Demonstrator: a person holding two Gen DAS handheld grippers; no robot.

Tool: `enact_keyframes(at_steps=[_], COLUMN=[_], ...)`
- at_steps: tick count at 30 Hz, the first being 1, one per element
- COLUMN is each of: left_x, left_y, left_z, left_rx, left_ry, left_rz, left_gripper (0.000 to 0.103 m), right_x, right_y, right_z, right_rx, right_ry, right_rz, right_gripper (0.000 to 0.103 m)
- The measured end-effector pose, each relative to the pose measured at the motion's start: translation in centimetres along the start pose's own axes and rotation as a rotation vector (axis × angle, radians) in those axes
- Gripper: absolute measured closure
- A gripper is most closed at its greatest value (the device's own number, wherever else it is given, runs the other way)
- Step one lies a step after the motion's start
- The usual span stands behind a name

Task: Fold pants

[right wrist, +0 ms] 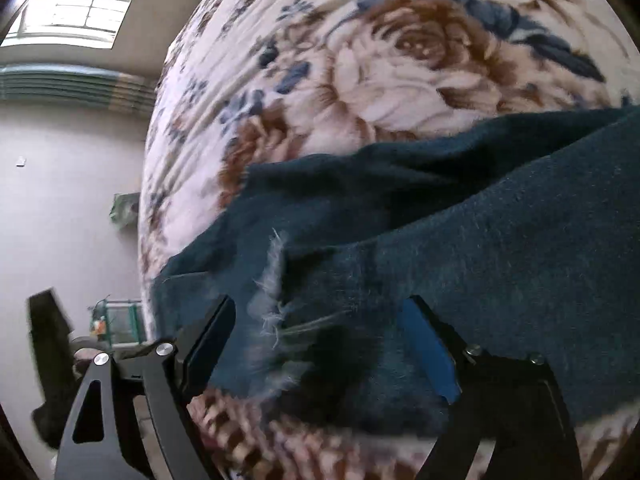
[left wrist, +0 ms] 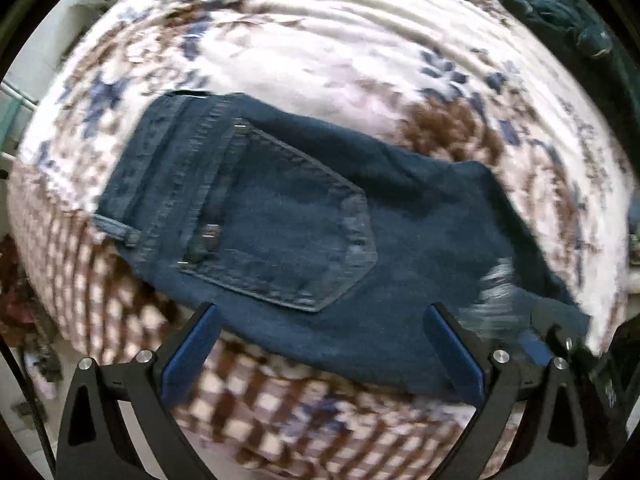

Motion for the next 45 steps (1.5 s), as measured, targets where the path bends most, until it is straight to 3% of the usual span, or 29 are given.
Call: enact_keyframes(at_steps=[4, 9, 12, 13, 14, 17, 22, 25, 27, 28, 31, 32, 37, 39, 40, 42, 45], left_x=[4.4, 10.3, 13.1, 13.7, 14.4, 15.3, 13.2, 11.3, 10.5, 10.3, 9.1, 8.3, 6.7, 7.5, 8.2, 9.4, 11.3], left_y=[0.1, 0.5, 0.7, 0.7, 0.7, 0.7, 2.3, 2.8, 2.4, 2.0, -0.3, -0.9, -1.3, -0.7, -0.2, 0.7, -0.1], left_z=[-1.3, -5.7, -8.0, -8.3, -8.2, -7.0, -6.1, -5.5, -4.8, -4.6, -5.9, -6.1, -3.1, -1.9, -1.9, -2.7, -5.6], left_rx=[-0.06, -0.177, -0.203, -0.193, -0.158, -0.083, -0.049, -0.11, -0.11, -0.108, -0.127, -0.14, -0.11, -0.099, -0.11, -0.128, -0.239], left_ry=[-0.125, -0.156, -0.094, -0.069, -0.049, -0.008, 0.013, -0.094, -0.091, -0.078, 0.111, 0.117, -0.048, -0.148, -0.178, -0.182, -0.176], left_rz=[-0.074, -0.19, -0.258, -0.284, -0.313, -0.377, -0.314, -0.195, -0.175, -0.192, -0.276, -0.265, -0.087, -0.034, -0.022, -0.022, -0.057], left_gripper=[0.0, 0.002, 0.025, 0.042, 0.079, 0.092, 0.093, 0.085, 0.077, 0.074, 0.074, 0.074, 0.074, 0.068, 0.058, 0.055, 0.055], right_x=[1.9, 7.1, 9.7, 10.2, 10.3, 10.3, 9.7, 9.8, 9.9, 9.9, 9.9, 9.8, 8.7, 8.6, 8.6, 8.7, 8.7], right_y=[-0.7, -1.0, -0.8, -0.8, -0.6, -0.2, 0.2, 0.5, 0.6, 0.7, 0.8, 0.9, 1.0, 0.8, 0.8, 0.6, 0.5], right_z=[4.7, 8.7, 10.0, 10.5, 10.5, 10.6, 9.2, 7.7, 7.2, 7.1, 7.0, 7.0, 6.8, 6.6, 6.3, 5.9, 5.7], right_rx=[0.048, 0.079, 0.092, 0.093, 0.092, 0.094, 0.066, 0.013, -0.01, -0.016, -0.037, -0.042, -0.063, -0.065, -0.073, -0.081, -0.083], right_ry=[-0.11, -0.258, -0.296, -0.306, -0.31, -0.322, -0.338, -0.4, -0.421, -0.426, -0.431, -0.431, -0.43, -0.45, -0.455, -0.477, -0.512], right_rz=[-0.054, -0.138, -0.184, -0.192, -0.195, -0.173, -0.164, -0.147, -0.14, -0.135, -0.13, -0.132, -0.105, -0.093, -0.091, -0.092, -0.083], right_gripper=[0.015, 0.015, 0.015, 0.015, 0.015, 0.015, 0.015, 0.015, 0.015, 0.015, 0.015, 0.015, 0.015, 0.015, 0.015, 0.015, 0.015])
Point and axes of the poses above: each gripper's, at about its wrist camera, not at the fingertips, and z roughly against the way its jaws point, x to its right, y to its top, the point moved 4 cm from there along -z, roughly the way its jaws point, and after that the axes turned 11 degrees about -x, right-handed, at the moved point
